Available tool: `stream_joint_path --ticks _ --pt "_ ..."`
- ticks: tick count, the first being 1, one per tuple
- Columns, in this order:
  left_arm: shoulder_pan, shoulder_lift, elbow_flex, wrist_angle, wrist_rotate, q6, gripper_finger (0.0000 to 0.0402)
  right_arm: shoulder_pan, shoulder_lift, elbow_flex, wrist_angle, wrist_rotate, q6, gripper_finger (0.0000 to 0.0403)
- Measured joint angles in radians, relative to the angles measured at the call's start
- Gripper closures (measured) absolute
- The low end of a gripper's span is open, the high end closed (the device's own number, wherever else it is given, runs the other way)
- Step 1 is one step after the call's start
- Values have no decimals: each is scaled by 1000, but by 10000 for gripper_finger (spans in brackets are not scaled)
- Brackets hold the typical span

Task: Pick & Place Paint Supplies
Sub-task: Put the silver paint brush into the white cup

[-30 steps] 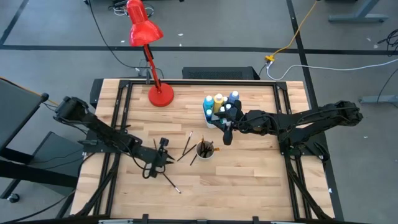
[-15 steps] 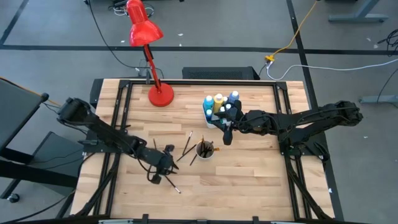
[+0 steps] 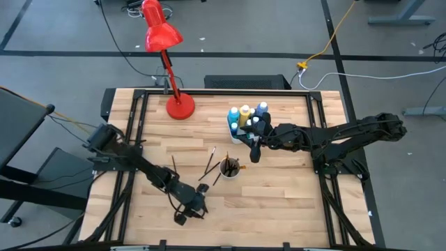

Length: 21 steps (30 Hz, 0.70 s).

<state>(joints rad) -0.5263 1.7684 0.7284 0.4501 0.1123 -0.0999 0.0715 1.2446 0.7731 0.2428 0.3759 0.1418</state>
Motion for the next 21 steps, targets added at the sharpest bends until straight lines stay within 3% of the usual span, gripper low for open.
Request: stream_joint_path --ticks 6,14,21 --pt "-39 78 10 -10 -18 -46 264 0 0 0 -21 -1 6 208" --pt "-93 112 13 -17 -115 16 268 0 0 0 -28 0 7 208" --pt "-114 112 15 -65 -163 55 338 0 0 0 -28 0 7 208"
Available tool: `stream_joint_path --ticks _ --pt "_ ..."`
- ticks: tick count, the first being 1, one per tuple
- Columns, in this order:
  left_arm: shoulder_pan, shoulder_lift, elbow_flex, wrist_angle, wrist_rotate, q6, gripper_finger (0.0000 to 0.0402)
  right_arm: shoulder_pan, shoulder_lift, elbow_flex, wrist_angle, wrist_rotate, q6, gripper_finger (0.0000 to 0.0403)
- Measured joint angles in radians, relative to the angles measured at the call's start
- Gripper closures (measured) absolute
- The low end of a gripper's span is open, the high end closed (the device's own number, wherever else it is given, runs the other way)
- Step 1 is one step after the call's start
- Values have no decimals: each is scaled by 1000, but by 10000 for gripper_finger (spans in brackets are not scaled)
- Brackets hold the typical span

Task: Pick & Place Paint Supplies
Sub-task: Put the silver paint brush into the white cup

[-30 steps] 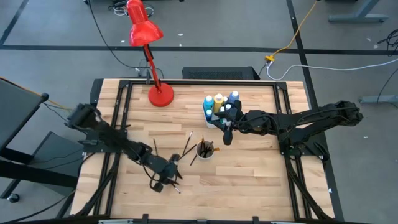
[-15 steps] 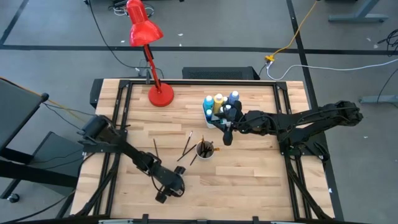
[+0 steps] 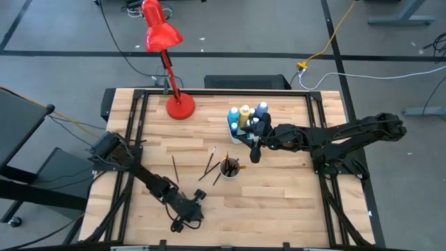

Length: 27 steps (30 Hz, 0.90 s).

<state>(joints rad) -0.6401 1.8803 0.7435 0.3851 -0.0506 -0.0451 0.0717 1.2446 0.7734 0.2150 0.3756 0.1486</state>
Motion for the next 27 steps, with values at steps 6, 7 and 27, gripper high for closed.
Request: stream_joint_path --ticks 6,7,27 --pt "-1 1 -5 38 -55 32 393 0 0 0 0 0 0 208" --pt "-2 -3 -5 40 -68 58 392 0 0 0 0 0 0 208" --pt "25 -430 -7 588 -630 488 397 0 0 1 4 0 0 208"
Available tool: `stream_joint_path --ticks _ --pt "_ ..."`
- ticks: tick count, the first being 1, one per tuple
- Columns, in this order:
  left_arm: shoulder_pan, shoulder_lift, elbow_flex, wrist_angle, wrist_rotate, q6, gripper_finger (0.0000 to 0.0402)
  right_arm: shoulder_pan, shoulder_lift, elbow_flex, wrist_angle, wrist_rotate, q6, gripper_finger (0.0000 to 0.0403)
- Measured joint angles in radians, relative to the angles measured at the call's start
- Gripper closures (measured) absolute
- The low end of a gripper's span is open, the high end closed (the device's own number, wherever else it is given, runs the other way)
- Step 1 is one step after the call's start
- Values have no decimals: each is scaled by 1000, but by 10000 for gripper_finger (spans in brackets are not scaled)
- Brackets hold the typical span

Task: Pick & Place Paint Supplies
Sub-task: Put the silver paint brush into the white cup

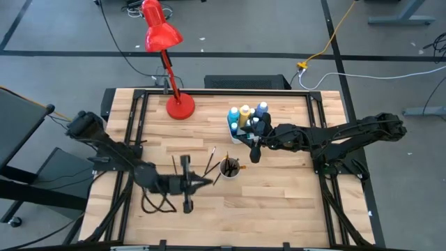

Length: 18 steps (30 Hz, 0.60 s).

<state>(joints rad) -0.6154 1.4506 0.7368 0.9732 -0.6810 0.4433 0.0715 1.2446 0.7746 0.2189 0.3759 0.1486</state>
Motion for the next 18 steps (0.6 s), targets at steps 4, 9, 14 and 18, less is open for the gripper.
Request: stream_joint_path --ticks 4,9,14,18 --pt "65 47 2 210 125 29 398 0 0 0 12 0 0 208" --pt "157 179 0 437 218 -17 398 0 0 0 18 0 0 208" --pt "244 338 50 587 326 -92 399 0 0 0 20 0 0 208" --pt "284 461 132 593 326 -136 399 0 0 0 19 0 0 208"
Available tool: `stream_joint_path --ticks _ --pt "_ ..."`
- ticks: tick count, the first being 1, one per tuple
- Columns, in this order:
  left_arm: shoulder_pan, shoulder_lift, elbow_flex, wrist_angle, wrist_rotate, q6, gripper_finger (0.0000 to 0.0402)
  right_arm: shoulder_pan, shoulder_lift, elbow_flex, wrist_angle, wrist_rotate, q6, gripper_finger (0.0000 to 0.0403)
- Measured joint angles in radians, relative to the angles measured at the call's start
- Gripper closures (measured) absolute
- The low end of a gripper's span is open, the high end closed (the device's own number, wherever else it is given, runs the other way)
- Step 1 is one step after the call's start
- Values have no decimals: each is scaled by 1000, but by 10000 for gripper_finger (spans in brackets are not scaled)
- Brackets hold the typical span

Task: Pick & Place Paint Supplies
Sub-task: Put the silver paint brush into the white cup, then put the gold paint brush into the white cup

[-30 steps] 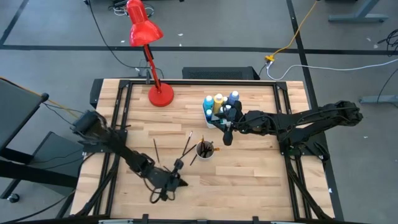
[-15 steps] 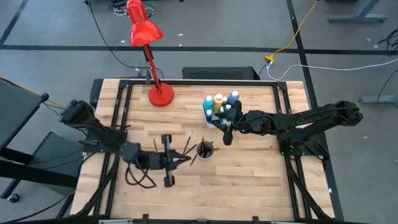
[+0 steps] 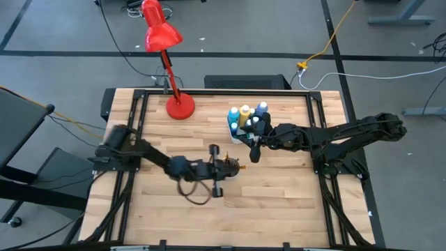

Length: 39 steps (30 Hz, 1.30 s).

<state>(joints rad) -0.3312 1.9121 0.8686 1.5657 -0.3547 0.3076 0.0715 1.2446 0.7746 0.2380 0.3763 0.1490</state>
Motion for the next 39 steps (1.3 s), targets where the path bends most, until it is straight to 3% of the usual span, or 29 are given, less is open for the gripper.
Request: stream_joint_path --ticks 6,11,26,32,39 --pt "14 158 99 2 -63 19 398 0 0 0 -9 0 0 208" --pt "13 234 98 0 -169 52 398 0 0 0 -35 0 0 208" --pt "1 237 99 -33 -267 99 337 0 0 0 -40 0 0 208" --pt "-29 236 99 -22 -337 213 334 0 0 0 -49 0 2 208" --pt "-73 202 150 -20 -671 330 335 0 0 0 -91 0 60 208"
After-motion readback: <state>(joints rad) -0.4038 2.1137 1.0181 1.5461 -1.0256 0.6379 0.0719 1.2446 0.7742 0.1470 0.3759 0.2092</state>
